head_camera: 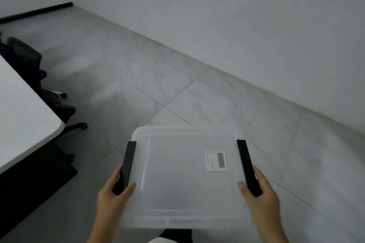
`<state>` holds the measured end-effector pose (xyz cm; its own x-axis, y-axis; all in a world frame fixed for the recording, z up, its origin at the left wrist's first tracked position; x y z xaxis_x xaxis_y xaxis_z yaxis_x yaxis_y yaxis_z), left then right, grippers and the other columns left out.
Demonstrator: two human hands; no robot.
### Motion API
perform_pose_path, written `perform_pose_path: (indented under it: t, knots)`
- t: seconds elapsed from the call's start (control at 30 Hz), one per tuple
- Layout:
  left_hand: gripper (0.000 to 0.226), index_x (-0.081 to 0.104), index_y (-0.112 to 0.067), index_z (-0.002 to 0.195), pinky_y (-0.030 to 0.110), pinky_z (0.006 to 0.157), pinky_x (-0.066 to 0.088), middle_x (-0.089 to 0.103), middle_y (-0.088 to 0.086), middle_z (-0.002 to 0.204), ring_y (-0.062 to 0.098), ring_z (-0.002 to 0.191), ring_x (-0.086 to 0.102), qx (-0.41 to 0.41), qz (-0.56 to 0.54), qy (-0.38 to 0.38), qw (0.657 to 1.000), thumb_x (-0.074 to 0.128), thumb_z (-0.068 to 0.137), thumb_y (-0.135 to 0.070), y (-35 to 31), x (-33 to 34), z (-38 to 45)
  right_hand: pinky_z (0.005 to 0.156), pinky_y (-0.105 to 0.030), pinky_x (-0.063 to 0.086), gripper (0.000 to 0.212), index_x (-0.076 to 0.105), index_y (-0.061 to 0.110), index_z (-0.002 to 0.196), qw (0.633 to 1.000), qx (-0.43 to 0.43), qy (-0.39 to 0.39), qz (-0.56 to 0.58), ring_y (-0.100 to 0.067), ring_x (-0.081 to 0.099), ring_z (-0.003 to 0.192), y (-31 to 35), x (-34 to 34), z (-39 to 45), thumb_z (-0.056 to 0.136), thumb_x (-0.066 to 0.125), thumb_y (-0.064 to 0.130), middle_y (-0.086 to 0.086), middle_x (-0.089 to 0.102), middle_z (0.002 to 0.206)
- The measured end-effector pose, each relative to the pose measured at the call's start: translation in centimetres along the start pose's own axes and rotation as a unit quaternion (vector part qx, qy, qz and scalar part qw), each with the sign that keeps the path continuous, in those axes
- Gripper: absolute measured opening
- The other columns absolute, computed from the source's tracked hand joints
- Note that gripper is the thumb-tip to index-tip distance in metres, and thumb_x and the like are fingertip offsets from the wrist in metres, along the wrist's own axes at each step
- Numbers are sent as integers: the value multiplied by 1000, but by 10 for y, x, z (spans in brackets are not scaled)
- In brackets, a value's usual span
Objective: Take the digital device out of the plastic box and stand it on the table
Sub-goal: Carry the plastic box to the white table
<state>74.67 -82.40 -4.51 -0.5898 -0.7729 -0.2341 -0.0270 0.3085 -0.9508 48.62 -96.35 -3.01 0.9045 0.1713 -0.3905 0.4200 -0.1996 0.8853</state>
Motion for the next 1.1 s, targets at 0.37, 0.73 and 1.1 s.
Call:
perform_pose_path:
  t: [0.37,0.73,1.1]
  knots:
    - [58,46,-4,127,-6,61,40,54,4,112,17,102,50,-10,-23,-83,996,63,73,11,-83,60,291,95,-37,41,56,46,16,129,997,-27,71,-22,-30,54,108,155,150,280,77,66,9,-14,59,117]
    - [57,50,-2,123,-8,56,38,56,9,108,20,100,54,-54,-46,-180,981,62,70,16,-132,96,594,80,-29,35,53,50,12,125,986,-62,146,-43,-28,52,86,298,357,556,75,68,3,-14,57,90]
    - [58,49,3,123,-12,59,34,56,25,122,17,104,46,-94,-70,-330,937,62,68,19,-187,55,861,82,-30,38,55,51,12,123,951,-122,272,-77,-27,52,87,471,613,747,73,69,1,-13,58,89]
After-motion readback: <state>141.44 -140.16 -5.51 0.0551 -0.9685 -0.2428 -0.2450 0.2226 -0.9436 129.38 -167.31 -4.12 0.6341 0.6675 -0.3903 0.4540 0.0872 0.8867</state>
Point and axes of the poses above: each hand's wrist, its own z-axis towards the middle knuckle, its own x-axis out of the palm, y = z × x, the point moved 2 cm from there along z, towards the middle knuckle
